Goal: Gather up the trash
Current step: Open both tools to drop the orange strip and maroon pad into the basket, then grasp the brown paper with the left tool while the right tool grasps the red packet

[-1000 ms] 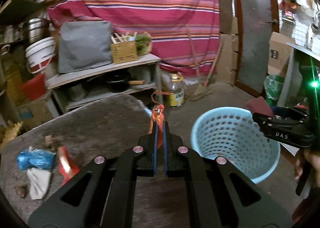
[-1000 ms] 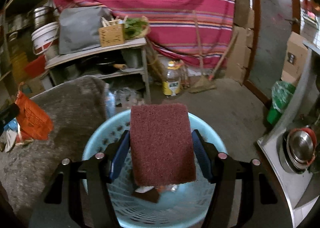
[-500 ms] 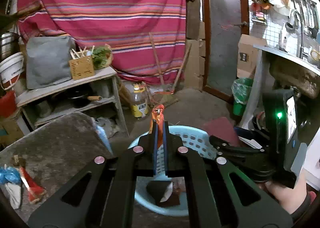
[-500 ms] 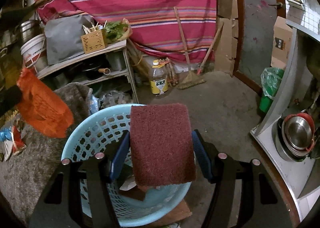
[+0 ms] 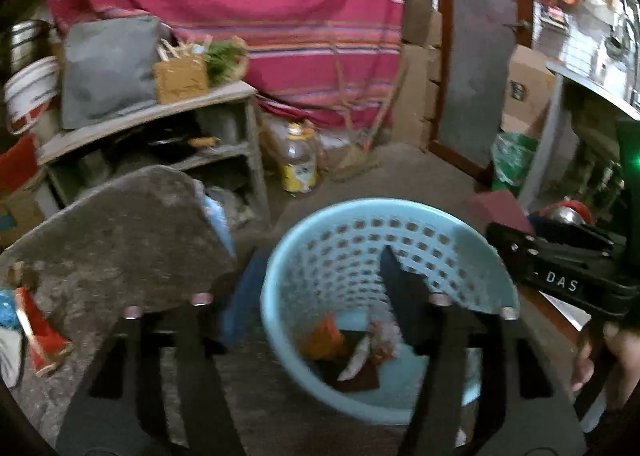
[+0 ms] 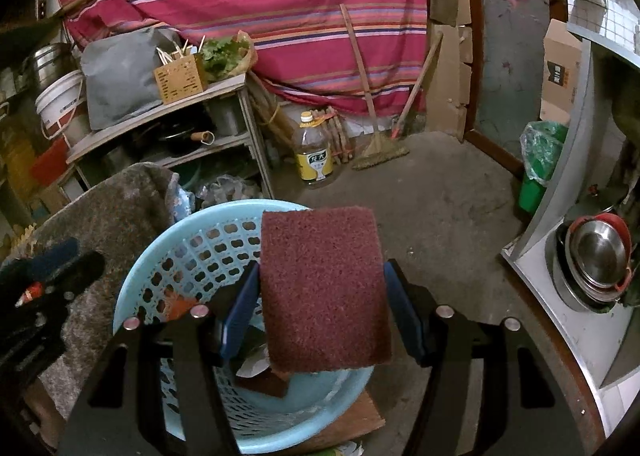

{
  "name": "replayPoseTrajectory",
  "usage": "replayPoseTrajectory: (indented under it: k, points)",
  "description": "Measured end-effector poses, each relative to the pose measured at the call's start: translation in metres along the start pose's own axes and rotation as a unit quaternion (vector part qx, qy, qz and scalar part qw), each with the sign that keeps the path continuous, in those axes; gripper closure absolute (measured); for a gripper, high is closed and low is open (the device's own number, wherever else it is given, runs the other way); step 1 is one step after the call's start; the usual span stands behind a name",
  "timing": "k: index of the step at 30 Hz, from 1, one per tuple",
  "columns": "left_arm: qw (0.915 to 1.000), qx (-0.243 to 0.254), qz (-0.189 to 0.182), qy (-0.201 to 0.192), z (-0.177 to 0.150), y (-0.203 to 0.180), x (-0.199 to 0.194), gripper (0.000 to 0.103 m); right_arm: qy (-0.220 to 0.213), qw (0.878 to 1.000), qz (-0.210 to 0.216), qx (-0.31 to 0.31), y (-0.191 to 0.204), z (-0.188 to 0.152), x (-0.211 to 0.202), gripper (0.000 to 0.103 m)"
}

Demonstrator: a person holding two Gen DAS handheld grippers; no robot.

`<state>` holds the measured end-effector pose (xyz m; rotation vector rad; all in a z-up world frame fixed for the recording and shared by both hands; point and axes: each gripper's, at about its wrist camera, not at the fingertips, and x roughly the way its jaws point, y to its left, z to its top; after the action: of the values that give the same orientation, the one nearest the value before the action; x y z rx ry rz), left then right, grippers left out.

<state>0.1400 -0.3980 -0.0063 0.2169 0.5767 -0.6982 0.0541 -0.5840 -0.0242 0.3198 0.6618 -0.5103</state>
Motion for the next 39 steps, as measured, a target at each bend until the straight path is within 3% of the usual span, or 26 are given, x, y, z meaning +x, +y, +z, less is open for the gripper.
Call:
replayPoseTrajectory:
  k: [6, 7, 9, 10, 14, 18, 23, 32, 39]
  points:
    - [0.9987, -0.006, 0.047, -0.017, -0.004, 0.030, -0.021, 0.014, 0.010, 1.000, 0.013, -0.004, 0.018, -0.003, 0.011, 0.039]
    - [0.9984, -0.006, 0.054, -0.018, -0.005, 0.035, -0.024, 0.013, 0.012, 1.000, 0.016, -0.004, 0.022, -0.003, 0.013, 0.037]
    - [0.9973, -0.007, 0.070, -0.024, -0.008, 0.046, -0.032, 0.006, 0.011, 1.000, 0.013, -0.005, 0.031, -0.004, 0.017, 0.022]
    - [0.9965, -0.009, 0.079, -0.026, -0.010, 0.055, -0.037, 0.005, 0.012, 1.000, 0.008, -0.008, 0.036, -0.004, 0.019, 0.021]
    - [0.9939, -0.015, 0.106, -0.027, -0.016, 0.086, -0.057, 0.005, 0.011, 1.000, 0.012, -0.003, 0.054, -0.001, 0.018, 0.020]
    - [0.9895, -0.014, 0.141, -0.027, -0.025, 0.123, -0.079, 0.005, -0.003, 1.000, 0.023, -0.021, 0.083, 0.001, 0.011, 0.010]
    - [0.9817, -0.033, 0.185, -0.033, -0.039, 0.177, -0.106, 0.005, -0.002, 0.998, 0.028, -0.052, 0.121, -0.003, 0.013, 0.010]
    - [0.9632, -0.112, 0.241, -0.039, -0.078, 0.278, -0.143, 0.005, -0.003, 0.995, 0.055, -0.088, 0.193, -0.015, 0.010, 0.010]
    - [0.9466, -0.127, 0.296, -0.016, -0.114, 0.336, -0.163, 0.005, 0.003, 0.989, 0.085, -0.118, 0.258, -0.028, 0.015, 0.010]
